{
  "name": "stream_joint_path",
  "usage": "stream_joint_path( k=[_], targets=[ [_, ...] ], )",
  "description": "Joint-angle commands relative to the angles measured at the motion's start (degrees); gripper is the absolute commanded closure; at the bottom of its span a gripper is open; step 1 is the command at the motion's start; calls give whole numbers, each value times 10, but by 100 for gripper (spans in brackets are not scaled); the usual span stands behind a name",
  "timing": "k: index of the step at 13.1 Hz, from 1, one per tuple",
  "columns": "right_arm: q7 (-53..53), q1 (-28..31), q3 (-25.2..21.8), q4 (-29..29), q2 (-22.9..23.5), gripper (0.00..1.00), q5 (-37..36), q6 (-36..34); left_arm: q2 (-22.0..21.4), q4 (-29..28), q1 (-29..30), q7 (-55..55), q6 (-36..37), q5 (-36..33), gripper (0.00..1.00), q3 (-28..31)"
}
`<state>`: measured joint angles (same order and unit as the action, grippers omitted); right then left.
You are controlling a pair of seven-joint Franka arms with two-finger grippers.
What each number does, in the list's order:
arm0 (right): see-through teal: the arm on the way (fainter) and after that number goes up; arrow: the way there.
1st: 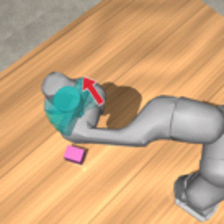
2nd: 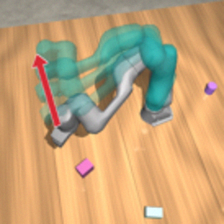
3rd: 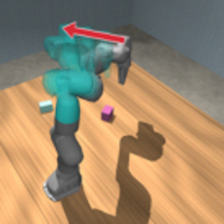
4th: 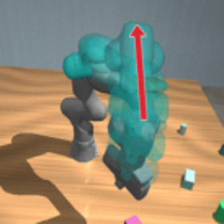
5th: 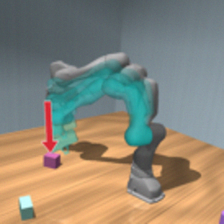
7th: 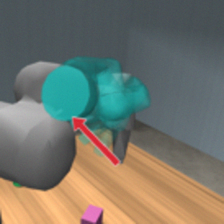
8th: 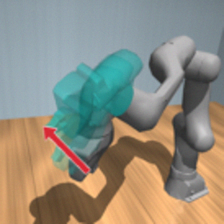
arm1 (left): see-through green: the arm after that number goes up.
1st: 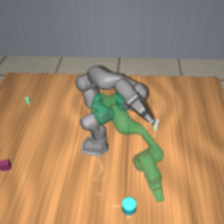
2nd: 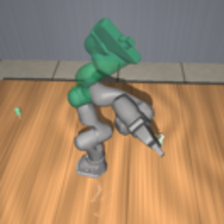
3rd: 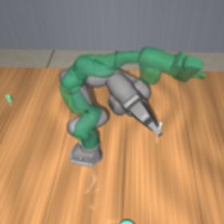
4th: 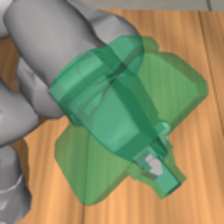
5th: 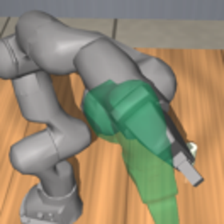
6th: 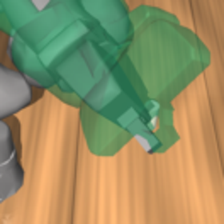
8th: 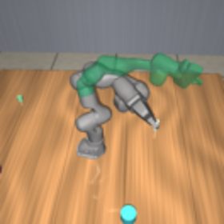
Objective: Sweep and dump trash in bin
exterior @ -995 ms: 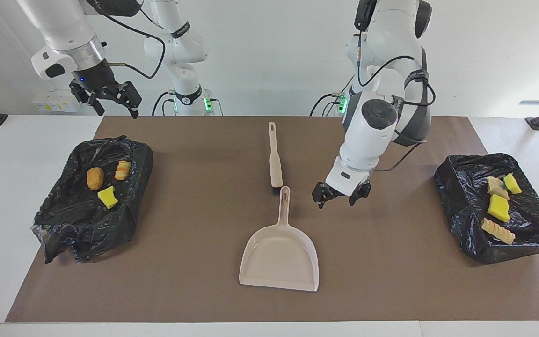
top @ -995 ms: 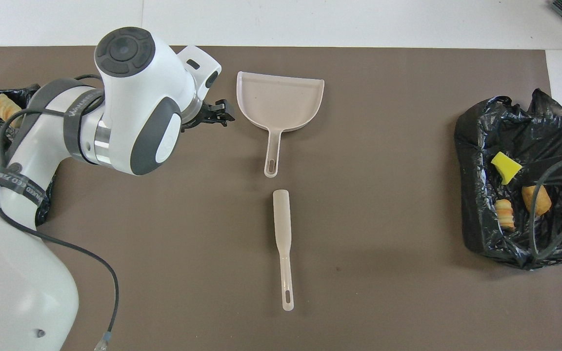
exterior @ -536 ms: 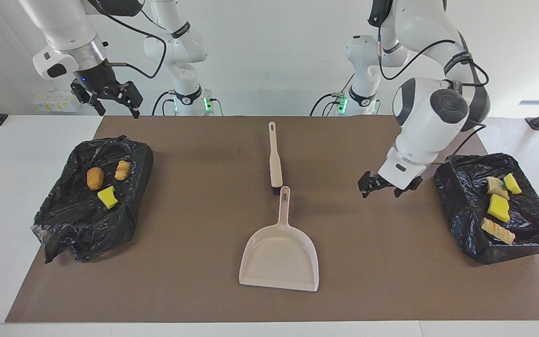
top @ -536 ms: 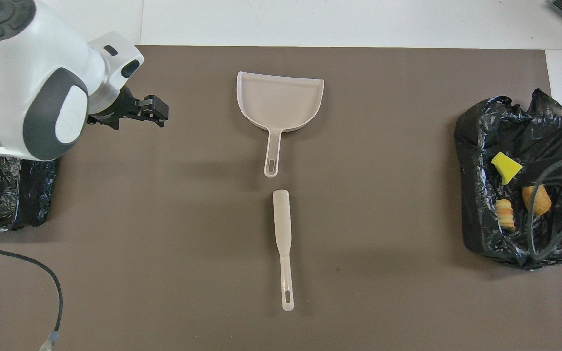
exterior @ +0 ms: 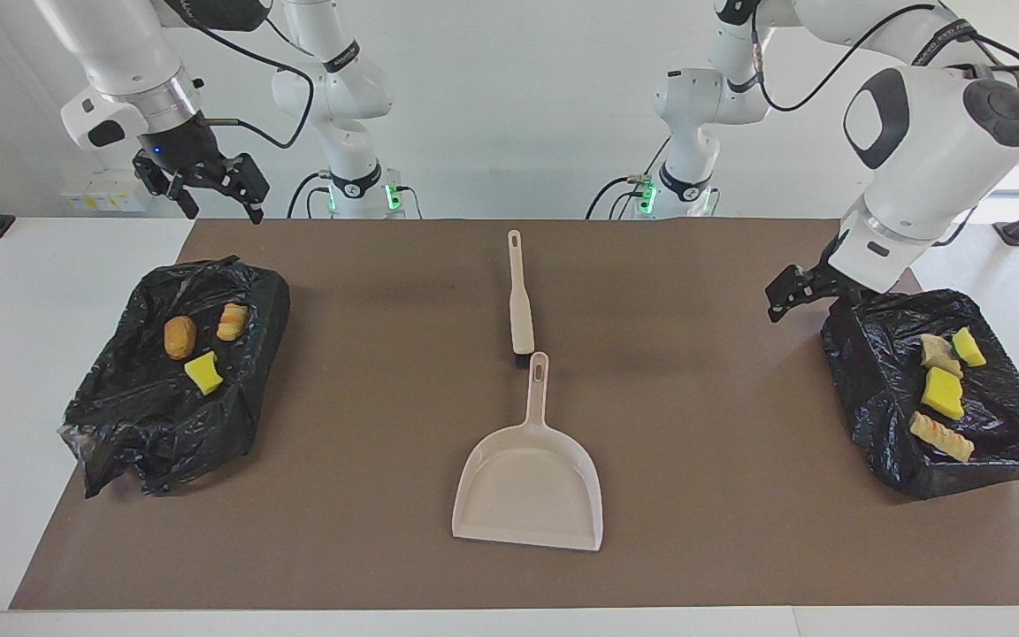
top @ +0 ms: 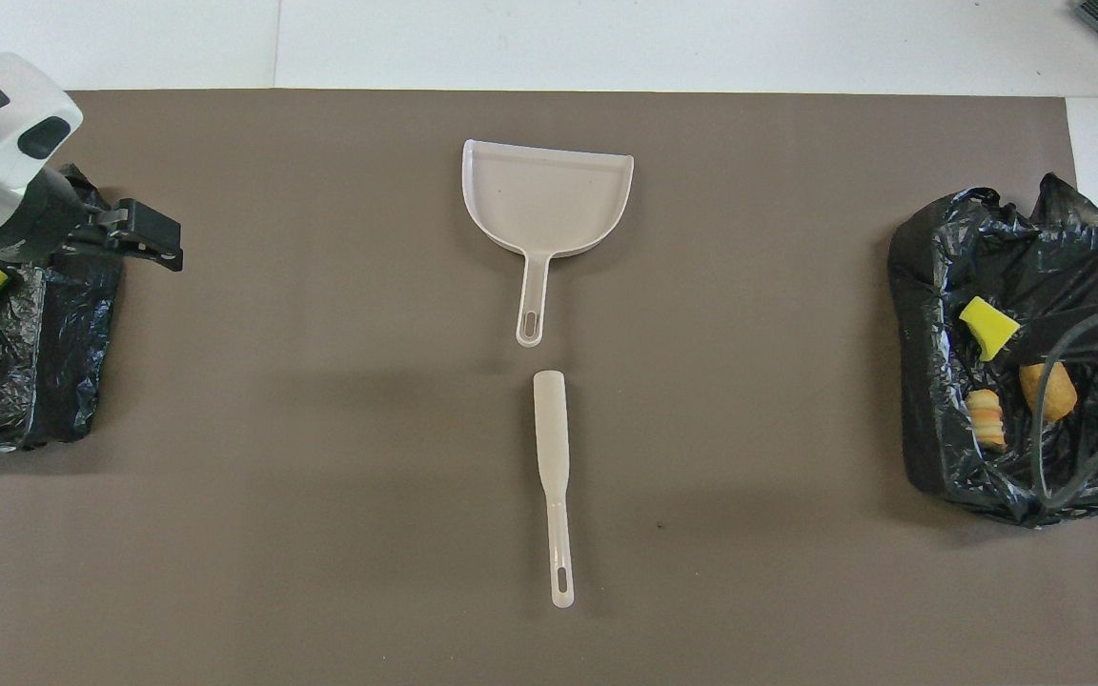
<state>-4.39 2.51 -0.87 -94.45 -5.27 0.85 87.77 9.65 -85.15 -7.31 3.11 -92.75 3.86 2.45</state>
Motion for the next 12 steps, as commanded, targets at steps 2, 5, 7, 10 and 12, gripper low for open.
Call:
stream_joint_path(
  k=[2,5,7,10,12],
  targets=[
    [4,5,1,-13,-12,0,6,-3,-81,-71,26,-142,13,-6,0,-4],
    [3,5,1,-13,-12,0,7,-3,-104,-70,39,-149,23,-6,0,-3],
    [3,5,1,-13,-12,0,6,-5,-111,-70,44,-152,32,-6,0,-2],
    [3,5,1,-13,-12,0,6,-8,-114,-66,45,-147,34,-14,0,-2],
    [3,5,1,-12,-12,0,7,-8,-117,-57,46,-149,33,-16,0,-1]
  ],
)
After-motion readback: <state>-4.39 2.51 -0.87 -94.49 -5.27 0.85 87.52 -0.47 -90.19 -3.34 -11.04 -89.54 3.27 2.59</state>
